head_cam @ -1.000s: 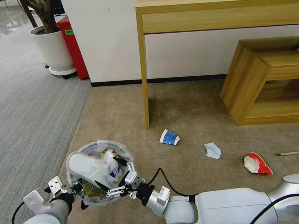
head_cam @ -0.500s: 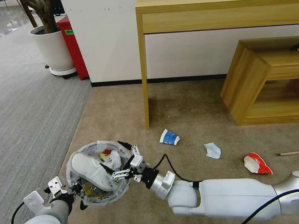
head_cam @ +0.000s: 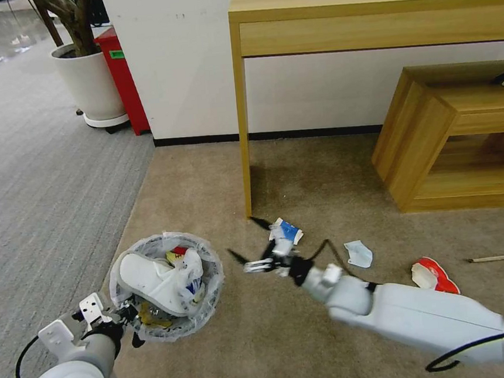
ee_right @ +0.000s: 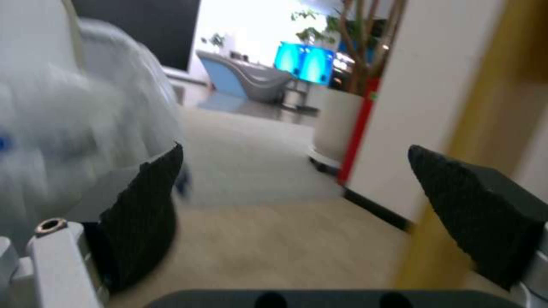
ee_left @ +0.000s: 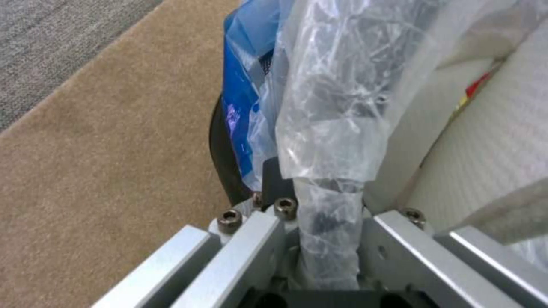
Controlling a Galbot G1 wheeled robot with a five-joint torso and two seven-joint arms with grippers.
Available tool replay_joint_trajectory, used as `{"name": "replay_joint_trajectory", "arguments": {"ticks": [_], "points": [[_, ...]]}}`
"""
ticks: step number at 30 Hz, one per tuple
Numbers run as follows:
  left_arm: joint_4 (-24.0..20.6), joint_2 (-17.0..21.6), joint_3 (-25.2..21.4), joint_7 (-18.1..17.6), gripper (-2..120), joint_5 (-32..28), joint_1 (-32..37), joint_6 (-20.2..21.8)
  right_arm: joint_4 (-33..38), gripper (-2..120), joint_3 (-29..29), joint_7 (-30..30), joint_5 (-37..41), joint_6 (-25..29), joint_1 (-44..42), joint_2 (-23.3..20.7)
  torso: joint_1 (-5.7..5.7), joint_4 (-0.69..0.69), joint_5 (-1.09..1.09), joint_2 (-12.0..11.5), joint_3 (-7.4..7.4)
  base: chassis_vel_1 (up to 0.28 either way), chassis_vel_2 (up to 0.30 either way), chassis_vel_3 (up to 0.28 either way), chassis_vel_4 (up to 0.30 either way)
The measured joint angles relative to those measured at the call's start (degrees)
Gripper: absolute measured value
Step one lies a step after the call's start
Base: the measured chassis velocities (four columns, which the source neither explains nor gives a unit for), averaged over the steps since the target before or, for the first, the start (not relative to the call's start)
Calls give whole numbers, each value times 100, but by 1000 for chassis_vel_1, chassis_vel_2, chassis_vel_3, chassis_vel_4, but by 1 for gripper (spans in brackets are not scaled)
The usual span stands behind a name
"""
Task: Pick up the trash bin and place the garbage on the floor into it.
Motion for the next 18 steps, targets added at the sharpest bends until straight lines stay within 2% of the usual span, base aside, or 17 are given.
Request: {"name": "replay_joint_trajectory", "arguments": {"ticks": [2, 4, 5, 6, 8, 9, 11, 13, 15, 17, 18], "points": [[9, -14, 10, 17, 0, 27, -10, 0, -61, 100, 110, -71, -23, 51, -83, -74, 0, 0, 1, 0, 0, 0, 0, 0, 0], [43, -104, 42, 116, 0, 150, -57, -3, -276, 100, 830, -350, -120, 145, -637, -426, 0, -1, -4, 0, 0, 0, 0, 0, 0], [53, -150, 56, 199, 0, 251, -73, -4, -397, 100, 1374, -361, -243, 151, -1035, -462, -1, -1, 1, 0, 0, 0, 0, 0, 0], [53, -150, 56, 199, 0, 251, -73, -4, -397, 100, 1374, -361, -243, 151, -1035, -462, -1, -1, 1, 0, 0, 0, 0, 0, 0], [57, -202, 76, 306, 0, 408, -102, -13, -449, 100, 2290, -184, -465, 151, -1855, -483, 0, 2, -1, 0, -1, 0, 0, 0, 0], [57, -202, 76, 306, 0, 408, -102, -13, -449, 100, 2290, -184, -465, 151, -1855, -483, 0, 2, -1, 0, -1, 0, 0, 0, 0], [60, -236, 78, 368, 0, 470, -121, -31, -402, 100, 2913, 64, -649, 148, -2413, -435, 0, -1, 1, 0, 0, 0, 0, 0, 0], [60, -239, 77, 377, 0, 477, -124, -33, -392, 100, 2989, 87, -665, 147, -2475, -428, 0, 0, 1, 0, 0, 0, 0, 0, 0], [61, -251, 66, 430, 0, 528, -132, -45, -349, 100, 3453, 134, -769, 112, -2824, -364, -1, -1, -1, 0, -1, 0, 0, 0, 0], [62, -256, 61, 450, 0, 549, -134, -50, -344, 100, 3576, 147, -794, 92, -2911, -342, 0, -2, -1, 0, -1, 0, 0, 0, 0], [64, -265, 42, 514, 0, 611, -138, -71, -344, 100, 3940, 198, -893, 30, -3133, -255, -1, -2, -4, 0, -1, 0, 0, 0, 0]]}}
